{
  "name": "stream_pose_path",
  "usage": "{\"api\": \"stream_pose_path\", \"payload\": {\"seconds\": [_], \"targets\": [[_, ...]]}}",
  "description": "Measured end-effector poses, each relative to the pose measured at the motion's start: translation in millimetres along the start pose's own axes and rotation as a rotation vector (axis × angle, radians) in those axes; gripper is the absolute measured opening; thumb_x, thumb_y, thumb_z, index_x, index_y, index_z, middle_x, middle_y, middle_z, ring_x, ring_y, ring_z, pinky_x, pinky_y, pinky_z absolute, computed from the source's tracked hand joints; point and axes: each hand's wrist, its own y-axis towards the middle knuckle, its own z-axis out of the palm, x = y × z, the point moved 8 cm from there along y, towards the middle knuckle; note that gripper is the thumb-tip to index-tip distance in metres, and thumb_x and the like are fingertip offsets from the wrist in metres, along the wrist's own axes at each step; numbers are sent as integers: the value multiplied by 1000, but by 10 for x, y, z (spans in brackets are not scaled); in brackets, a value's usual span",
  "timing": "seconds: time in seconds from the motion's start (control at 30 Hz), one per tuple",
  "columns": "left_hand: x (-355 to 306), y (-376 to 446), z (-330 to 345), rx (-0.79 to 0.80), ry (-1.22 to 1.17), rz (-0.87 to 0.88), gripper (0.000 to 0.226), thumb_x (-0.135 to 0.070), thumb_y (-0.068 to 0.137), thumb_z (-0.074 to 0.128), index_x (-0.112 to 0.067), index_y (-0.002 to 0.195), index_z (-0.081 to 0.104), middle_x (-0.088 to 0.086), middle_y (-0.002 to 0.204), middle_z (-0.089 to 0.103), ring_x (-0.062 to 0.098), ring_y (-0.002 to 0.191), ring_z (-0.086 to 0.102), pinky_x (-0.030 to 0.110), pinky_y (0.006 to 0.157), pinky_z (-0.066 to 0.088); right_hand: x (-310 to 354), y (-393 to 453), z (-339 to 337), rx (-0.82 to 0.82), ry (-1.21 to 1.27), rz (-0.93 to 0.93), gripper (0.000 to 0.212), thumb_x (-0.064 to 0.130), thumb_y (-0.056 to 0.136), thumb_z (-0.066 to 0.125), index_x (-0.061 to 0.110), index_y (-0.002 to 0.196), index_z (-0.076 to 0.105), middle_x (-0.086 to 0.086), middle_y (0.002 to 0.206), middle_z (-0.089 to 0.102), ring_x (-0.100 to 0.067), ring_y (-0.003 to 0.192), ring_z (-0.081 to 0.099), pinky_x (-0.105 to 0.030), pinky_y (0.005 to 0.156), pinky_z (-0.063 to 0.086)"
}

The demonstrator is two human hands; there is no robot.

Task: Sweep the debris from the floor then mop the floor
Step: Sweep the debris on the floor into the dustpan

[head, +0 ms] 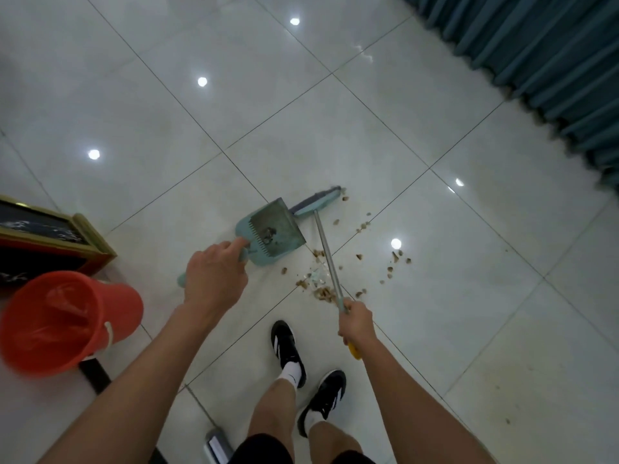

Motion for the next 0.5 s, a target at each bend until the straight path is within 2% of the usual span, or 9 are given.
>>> {"api": "stream_pose_path", "payload": {"seconds": [0.2, 0.33, 0.43, 0.5], "targets": [[-221, -728, 118, 91, 127, 11, 31, -15, 88, 62, -19, 118, 65, 4, 88, 69, 28, 75, 61, 38, 66, 46, -1120, -533, -113, -1, 1, 50, 44, 5, 99, 41, 13, 141, 53, -19, 112, 66, -38, 93, 68, -48, 79, 59], [-397, -997, 140, 121, 203, 16, 26, -17, 86, 61, -21, 112, 63, 2, 87, 69, 26, 74, 61, 35, 64, 45, -1584, -807, -257, -4, 3, 70, 48, 3, 98, 42, 14, 143, 50, -18, 114, 65, -31, 83, 66, -37, 60, 58], [-483, -1102, 142, 139, 239, 18, 24, -16, 85, 60, -21, 109, 62, 1, 85, 68, 26, 73, 61, 35, 63, 44, -1806, -965, -337, -26, 41, 90, 50, 4, 95, 43, 16, 143, 51, -17, 114, 67, -21, 69, 61, -24, 43, 45], [-512, -1129, 109, 116, 213, 23, 25, -14, 83, 62, -19, 108, 63, 3, 83, 68, 29, 72, 61, 36, 62, 43, -1891, -1053, -380, -58, 86, 83, 46, 7, 96, 46, 16, 140, 55, -15, 107, 69, -16, 63, 58, -20, 41, 41]]}}
